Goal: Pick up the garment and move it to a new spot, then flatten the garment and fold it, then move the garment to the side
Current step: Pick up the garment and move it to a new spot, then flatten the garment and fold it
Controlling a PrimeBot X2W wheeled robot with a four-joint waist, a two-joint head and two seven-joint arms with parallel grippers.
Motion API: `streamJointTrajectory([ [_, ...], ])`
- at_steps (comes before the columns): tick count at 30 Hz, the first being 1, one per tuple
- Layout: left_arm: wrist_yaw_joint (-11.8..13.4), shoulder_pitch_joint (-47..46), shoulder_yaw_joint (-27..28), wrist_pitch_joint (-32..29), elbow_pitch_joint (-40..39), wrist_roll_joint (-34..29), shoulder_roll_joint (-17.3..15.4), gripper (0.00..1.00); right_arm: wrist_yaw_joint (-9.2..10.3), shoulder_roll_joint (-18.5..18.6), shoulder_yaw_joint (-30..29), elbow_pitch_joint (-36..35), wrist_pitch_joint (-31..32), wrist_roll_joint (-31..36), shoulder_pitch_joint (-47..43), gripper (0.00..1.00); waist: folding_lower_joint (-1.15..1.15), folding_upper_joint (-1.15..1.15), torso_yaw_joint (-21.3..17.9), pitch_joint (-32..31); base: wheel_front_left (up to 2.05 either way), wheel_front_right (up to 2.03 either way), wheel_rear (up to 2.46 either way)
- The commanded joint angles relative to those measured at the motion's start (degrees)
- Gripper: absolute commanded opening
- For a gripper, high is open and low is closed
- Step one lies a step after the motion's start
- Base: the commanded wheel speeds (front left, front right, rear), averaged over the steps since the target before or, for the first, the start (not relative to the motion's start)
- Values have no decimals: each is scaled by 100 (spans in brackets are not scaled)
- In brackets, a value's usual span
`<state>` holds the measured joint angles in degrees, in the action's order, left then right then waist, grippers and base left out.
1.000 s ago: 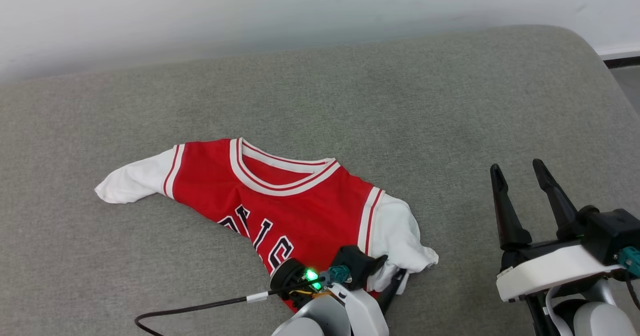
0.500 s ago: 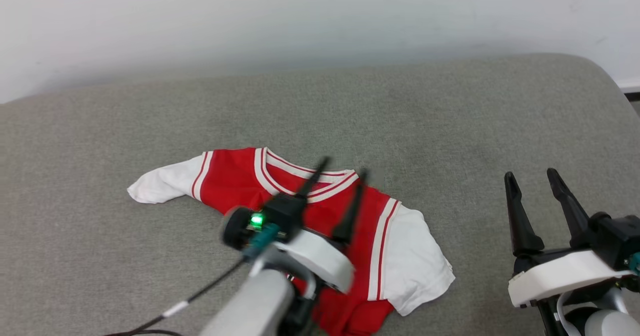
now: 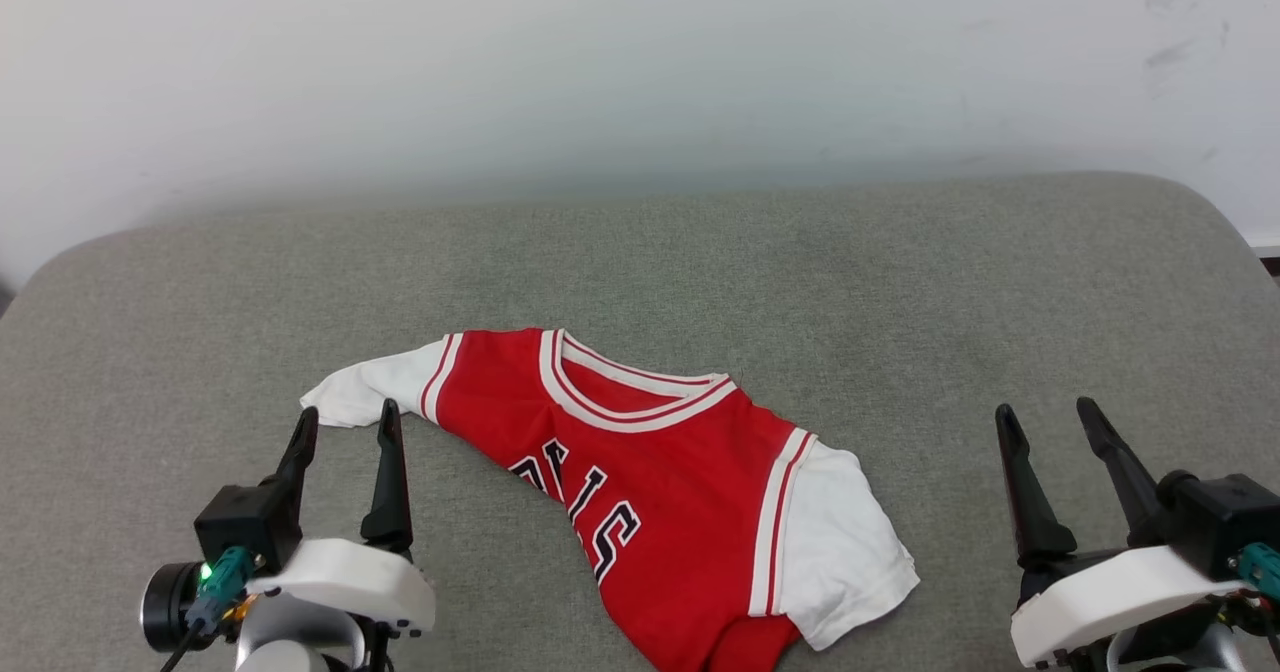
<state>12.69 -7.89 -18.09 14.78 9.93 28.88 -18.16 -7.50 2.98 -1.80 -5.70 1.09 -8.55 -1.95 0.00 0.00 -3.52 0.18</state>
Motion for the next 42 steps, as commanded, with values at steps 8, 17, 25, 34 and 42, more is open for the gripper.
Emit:
streamJointTrajectory([
  [8,108,402,-20,-116,-419,-19,-178,100,2,-14,69,-105,98,-56,-194,100,0,0,21,-89,0,0,0],
  [17,213,378,-77,-230,-578,-80,-228,100,2,-14,-27,-85,208,-142,-179,100,0,0,-6,-63,0,0,0],
  [25,253,174,-192,-249,-688,-144,-137,100,2,74,-632,596,1818,-509,109,100,0,0,135,200,0,0,0],
  [34,198,-154,-315,-181,-677,-246,-30,100,2,495,-9,1067,3859,-1045,637,100,0,0,434,638,0,0,0],
  [42,164,-367,-357,-136,-597,-260,41,100,2,523,713,2015,4212,-1502,924,100,0,0,598,860,0,0,0],
])
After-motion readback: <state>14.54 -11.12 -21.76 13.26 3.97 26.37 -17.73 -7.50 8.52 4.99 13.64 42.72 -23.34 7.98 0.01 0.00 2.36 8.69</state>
